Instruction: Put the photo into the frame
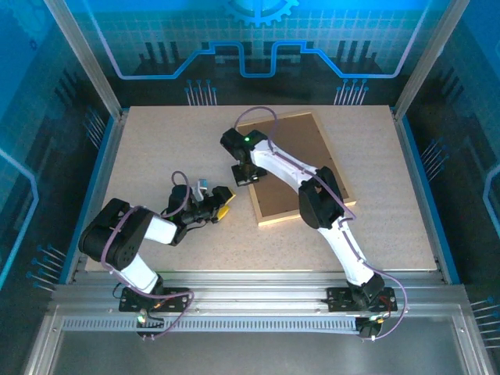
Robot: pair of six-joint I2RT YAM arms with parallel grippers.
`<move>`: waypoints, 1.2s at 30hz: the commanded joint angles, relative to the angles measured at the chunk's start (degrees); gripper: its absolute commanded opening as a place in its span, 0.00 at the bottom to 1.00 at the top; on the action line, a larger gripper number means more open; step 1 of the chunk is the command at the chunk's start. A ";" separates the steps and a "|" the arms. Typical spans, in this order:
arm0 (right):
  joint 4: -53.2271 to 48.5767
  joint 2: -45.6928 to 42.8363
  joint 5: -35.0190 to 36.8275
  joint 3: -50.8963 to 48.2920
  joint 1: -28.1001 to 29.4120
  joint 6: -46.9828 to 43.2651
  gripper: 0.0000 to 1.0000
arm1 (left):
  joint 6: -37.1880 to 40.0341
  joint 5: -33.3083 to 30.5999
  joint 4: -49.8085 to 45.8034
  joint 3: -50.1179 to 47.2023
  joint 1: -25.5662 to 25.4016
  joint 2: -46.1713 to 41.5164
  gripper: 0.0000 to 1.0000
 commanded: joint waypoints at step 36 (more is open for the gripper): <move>24.25 -31.22 -8.21 -51.40 -45.15 -15.43 0.65 | 5.69 -4.77 -25.09 12.99 -12.07 1.64 0.89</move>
